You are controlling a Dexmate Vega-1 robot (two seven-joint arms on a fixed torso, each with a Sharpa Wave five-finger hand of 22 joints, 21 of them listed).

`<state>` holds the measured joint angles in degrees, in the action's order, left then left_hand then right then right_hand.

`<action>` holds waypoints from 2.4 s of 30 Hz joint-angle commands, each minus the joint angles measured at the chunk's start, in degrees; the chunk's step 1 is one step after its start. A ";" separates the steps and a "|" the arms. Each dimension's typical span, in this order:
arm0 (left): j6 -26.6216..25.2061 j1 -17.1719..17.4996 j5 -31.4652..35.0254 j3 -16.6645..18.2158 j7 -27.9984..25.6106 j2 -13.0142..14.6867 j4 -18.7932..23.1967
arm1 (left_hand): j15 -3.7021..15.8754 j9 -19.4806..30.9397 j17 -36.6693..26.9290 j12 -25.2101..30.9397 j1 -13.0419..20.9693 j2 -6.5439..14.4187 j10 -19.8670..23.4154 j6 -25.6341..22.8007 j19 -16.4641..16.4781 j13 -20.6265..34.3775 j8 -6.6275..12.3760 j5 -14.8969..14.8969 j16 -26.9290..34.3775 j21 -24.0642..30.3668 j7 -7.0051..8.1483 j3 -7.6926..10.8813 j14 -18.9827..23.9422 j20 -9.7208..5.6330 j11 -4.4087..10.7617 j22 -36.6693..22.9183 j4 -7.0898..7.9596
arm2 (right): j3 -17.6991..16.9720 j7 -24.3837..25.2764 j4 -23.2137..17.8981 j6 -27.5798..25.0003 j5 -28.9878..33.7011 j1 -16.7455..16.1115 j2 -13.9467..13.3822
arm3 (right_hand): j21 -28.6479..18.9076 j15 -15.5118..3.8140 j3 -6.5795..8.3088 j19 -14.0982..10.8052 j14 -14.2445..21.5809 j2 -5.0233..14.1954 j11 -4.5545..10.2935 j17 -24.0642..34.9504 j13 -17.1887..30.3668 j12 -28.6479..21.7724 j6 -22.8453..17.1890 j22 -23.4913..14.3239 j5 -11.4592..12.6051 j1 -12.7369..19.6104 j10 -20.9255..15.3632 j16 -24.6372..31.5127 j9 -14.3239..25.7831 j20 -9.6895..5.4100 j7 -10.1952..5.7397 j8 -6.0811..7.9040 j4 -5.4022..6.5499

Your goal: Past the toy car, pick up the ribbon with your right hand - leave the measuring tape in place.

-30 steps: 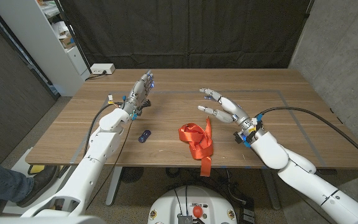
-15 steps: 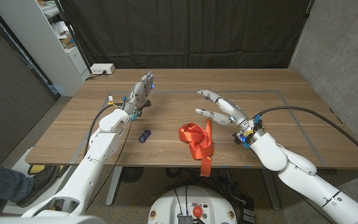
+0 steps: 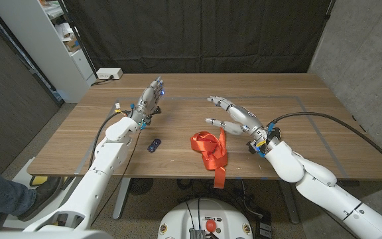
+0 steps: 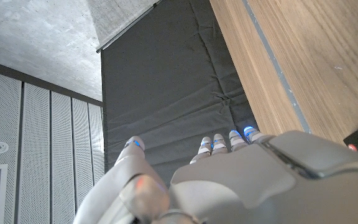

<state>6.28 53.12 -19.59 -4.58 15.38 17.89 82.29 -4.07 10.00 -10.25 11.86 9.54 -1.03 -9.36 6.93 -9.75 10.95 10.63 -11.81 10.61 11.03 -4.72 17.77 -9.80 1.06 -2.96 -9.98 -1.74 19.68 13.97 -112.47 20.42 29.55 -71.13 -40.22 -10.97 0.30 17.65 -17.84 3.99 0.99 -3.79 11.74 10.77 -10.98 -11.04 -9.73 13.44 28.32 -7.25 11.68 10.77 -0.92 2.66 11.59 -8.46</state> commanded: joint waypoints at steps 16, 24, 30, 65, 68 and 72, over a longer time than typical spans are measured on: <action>-0.22 -0.68 0.55 -0.61 -0.30 -0.26 -0.19 | -0.06 0.18 -0.22 0.16 0.05 0.74 -0.25 -0.46 -4.94 0.02 0.32 0.23 0.23 0.17 0.06 0.05 -1.93 0.39 -0.17 -0.33 -0.55 | 1.07 0.06 -2.77 -3.46 6.54 -1.39 -1.47 | 0.32 0.21 0.12 0.48 -0.39 -0.67 -0.02 0.15 0.25 -0.06 0.35 -0.09 0.40 0.69 0.56 -0.14 0.25 0.01 -0.18 -0.28 -0.25; -0.07 -0.52 0.37 -0.50 -0.09 -0.25 -0.51 | -0.04 0.18 -0.22 0.14 0.02 0.80 -0.30 -0.59 -5.00 0.03 0.33 0.26 0.23 0.16 0.05 0.02 -1.93 0.38 -0.20 -0.33 -0.61 | 1.94 -0.53 -3.21 -5.21 7.81 -1.56 -1.58 | 0.39 0.48 0.03 0.87 -0.61 -1.10 -0.17 0.12 0.27 0.03 0.61 -0.09 0.54 0.89 0.92 -0.22 0.26 0.16 0.07 -0.36 -0.38; -0.14 -0.47 0.49 -0.48 -0.19 -0.17 -0.40 | -0.05 0.18 -0.22 0.14 0.01 0.83 -0.30 -0.63 -5.07 0.03 0.32 0.29 0.23 0.15 0.02 0.00 -1.93 0.45 -0.26 -0.33 -0.66 | 2.37 -1.01 -4.26 -7.24 9.37 -1.87 -1.78 | 0.48 0.76 -0.20 1.30 -1.05 -1.83 -0.37 0.12 0.28 0.15 1.01 -0.08 0.84 1.01 1.41 -0.35 0.26 0.43 0.07 -0.48 -0.53; -0.37 -0.98 0.87 -0.87 0.01 -0.31 -0.88 | -0.46 0.19 -0.23 0.16 -0.09 0.99 -0.16 -1.22 -5.05 0.03 0.40 0.38 0.27 0.23 -0.15 -0.11 -1.79 1.04 -0.63 -0.34 -0.89 | 5.17 -3.10 -8.50 -16.04 16.01 -3.92 -3.23 | 0.60 1.84 -0.81 3.94 -3.65 -4.79 -0.64 0.21 0.42 0.51 7.25 -0.07 3.82 2.81 4.96 -0.68 0.35 1.61 0.41 -1.42 -0.80; -0.36 -1.03 0.83 -0.91 0.05 -0.36 -0.94 | -0.48 0.19 -0.23 0.16 -0.10 0.99 -0.14 -1.23 -5.04 0.03 0.39 0.39 0.27 0.23 -0.15 -0.12 -1.80 1.01 -0.71 -0.34 -0.91 | 5.63 -4.02 -8.82 -16.98 16.73 -3.85 -3.29 | 0.66 1.89 -0.86 4.31 -3.96 -4.99 -0.63 0.22 0.43 0.48 7.58 -0.07 4.06 2.95 5.14 -0.74 0.36 1.74 0.39 -1.40 -0.80; -0.29 -1.05 0.80 -0.87 0.01 -0.43 -1.14 | -0.40 0.19 -0.23 0.16 -0.11 1.00 -0.14 -1.26 -5.03 0.03 0.39 0.39 0.28 0.24 -0.15 -0.13 -1.76 1.00 -0.66 -0.34 -0.93 | 6.39 -4.70 -8.90 -17.56 17.52 -3.57 -3.29 | 0.67 1.96 -0.91 4.51 -4.16 -5.17 -0.50 0.22 0.44 0.54 7.81 -0.07 4.28 3.06 5.53 -0.75 0.36 1.93 0.35 -1.35 -0.78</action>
<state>5.79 52.22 -18.81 -5.38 15.31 17.60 81.45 -4.07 10.00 -10.25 11.86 9.08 -0.57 -9.04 5.92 -9.96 10.95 10.63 -11.41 10.61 11.03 -5.12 17.59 -9.80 1.85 -3.28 -9.98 -2.39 24.57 10.93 -120.19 5.39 44.61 -74.66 -43.29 -10.40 2.04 17.01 -13.52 0.18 -3.56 -4.10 11.87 11.07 -10.41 -3.44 -9.61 17.33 31.34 -2.22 11.01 11.08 0.91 3.07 10.14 -9.09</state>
